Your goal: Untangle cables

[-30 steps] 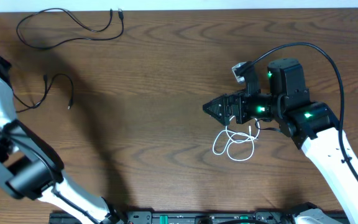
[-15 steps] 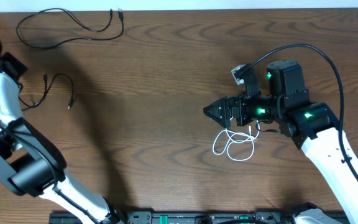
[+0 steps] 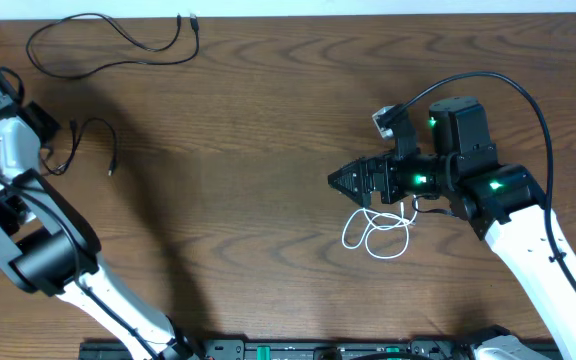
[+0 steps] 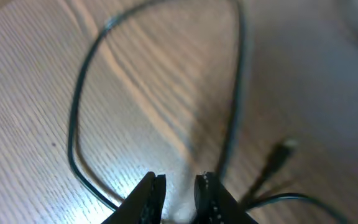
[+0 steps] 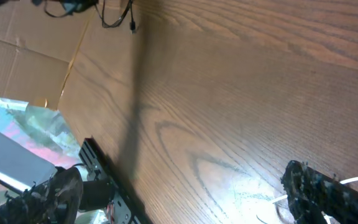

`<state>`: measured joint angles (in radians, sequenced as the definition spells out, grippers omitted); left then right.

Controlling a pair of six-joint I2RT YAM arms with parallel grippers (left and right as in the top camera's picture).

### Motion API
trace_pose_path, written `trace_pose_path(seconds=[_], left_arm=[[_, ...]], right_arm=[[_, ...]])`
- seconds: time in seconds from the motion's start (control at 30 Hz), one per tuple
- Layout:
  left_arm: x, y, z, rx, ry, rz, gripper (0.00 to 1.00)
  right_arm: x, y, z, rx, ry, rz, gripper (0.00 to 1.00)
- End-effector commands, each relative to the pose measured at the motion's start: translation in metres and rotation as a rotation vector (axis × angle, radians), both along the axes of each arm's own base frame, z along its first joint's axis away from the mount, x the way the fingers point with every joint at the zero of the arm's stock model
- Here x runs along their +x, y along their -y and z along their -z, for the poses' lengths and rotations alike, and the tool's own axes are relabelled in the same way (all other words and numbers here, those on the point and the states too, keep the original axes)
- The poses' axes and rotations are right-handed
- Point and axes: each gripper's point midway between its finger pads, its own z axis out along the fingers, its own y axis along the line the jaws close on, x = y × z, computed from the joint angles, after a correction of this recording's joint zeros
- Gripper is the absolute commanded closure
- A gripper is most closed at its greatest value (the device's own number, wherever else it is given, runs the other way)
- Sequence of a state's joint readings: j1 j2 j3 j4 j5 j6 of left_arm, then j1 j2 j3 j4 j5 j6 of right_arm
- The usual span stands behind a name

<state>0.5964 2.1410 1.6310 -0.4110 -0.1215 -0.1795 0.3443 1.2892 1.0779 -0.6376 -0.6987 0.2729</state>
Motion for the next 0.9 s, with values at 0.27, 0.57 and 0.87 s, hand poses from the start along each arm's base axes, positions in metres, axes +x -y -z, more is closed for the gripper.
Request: trace_pose_path(seconds=[0.27,0.57,0.87], left_arm=[[-0.030,-0.012,0.055,0.001,-0.182,-0.003,0.92],[-0.018,-0.020,-0.027,0.102,-0.038,-0.012,0.12],[0.013,0.025,-0.089,0.030,0.163,0.147,0.06]], right_arm=[[0.001,0.001,-0.002,-0.004,0.019,-0.007,0.01],[0.001,0.001,-0.002,-0.005,0.020,-0.009,0.01],[0.001,0.001,-0.002,-0.005,0.020,-0.009,0.01]])
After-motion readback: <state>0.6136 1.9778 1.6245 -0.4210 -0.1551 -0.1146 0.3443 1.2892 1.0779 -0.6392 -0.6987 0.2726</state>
